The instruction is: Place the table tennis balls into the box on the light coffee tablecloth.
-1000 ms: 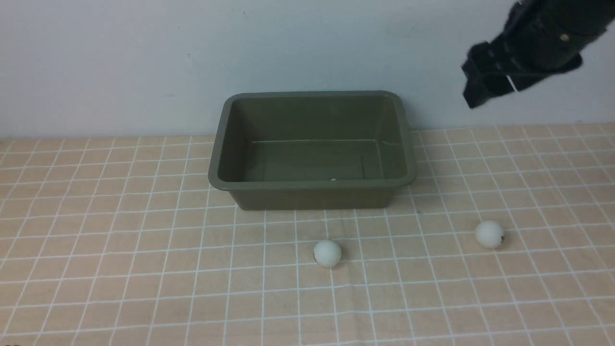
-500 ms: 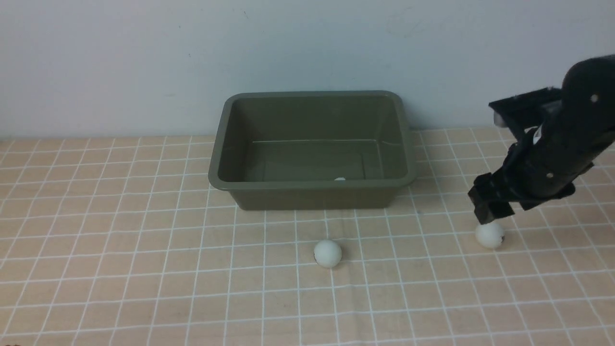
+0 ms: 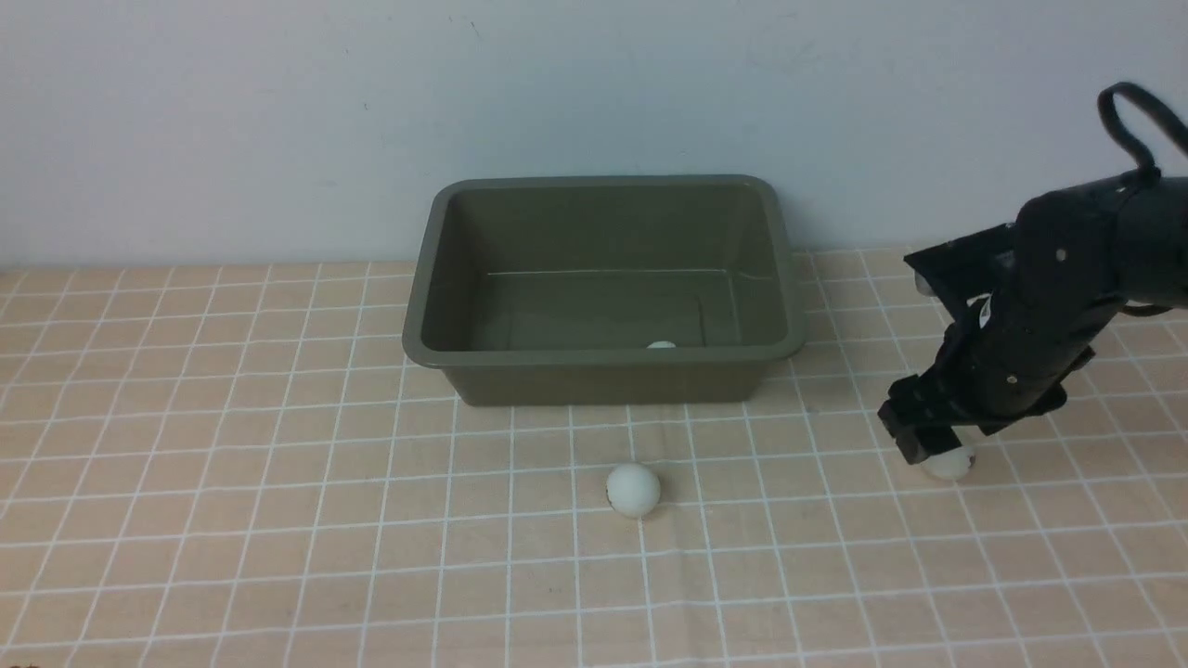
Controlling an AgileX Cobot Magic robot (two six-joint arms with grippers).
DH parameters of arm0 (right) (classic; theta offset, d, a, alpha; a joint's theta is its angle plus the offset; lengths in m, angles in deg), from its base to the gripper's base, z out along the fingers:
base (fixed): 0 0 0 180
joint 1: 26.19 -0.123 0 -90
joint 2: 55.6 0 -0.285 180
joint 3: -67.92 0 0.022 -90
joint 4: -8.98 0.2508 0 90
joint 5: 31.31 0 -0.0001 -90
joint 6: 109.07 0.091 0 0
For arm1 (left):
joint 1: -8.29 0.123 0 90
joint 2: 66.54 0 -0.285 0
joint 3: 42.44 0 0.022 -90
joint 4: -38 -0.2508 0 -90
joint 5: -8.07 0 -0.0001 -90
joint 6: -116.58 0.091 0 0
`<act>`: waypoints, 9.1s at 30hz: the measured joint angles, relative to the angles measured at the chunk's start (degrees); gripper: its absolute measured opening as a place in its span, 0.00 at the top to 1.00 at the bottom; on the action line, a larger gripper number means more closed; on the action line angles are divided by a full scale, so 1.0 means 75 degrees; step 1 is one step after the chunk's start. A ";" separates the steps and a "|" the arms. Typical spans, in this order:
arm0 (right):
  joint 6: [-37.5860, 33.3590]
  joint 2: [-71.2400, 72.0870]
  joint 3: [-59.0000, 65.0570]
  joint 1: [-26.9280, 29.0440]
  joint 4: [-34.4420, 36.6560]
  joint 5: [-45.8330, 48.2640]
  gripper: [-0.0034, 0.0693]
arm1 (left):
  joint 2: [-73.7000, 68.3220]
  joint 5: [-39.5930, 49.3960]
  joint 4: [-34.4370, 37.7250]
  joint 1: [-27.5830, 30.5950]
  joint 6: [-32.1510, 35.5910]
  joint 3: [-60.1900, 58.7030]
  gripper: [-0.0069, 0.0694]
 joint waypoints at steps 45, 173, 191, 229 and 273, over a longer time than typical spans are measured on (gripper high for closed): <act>-0.0894 -0.0823 -0.3942 -0.1184 0.2111 0.1447 0.45 | 0.0000 0.0000 0.0000 0.0000 0.0000 0.0000 1.00; 0.1040 -0.2628 -0.4649 -0.4037 0.0275 0.3116 0.46 | 0.0000 0.0000 0.0000 0.0000 0.0000 0.0000 1.00; 0.0689 -0.2628 -0.7368 -0.3919 -0.0536 0.3111 0.46 | 0.0000 0.0000 0.0000 0.0000 0.0000 0.0000 1.00; 0.0992 -0.3559 -0.7386 -0.2406 -0.0202 0.2633 0.34 | 0.0000 0.0000 0.0000 0.0000 0.0000 0.0000 1.00; 0.1524 1.3694 0.5230 -0.0613 -0.0783 -0.1036 0.98 | 0.0000 0.0000 0.0000 0.0000 0.0000 0.0000 1.00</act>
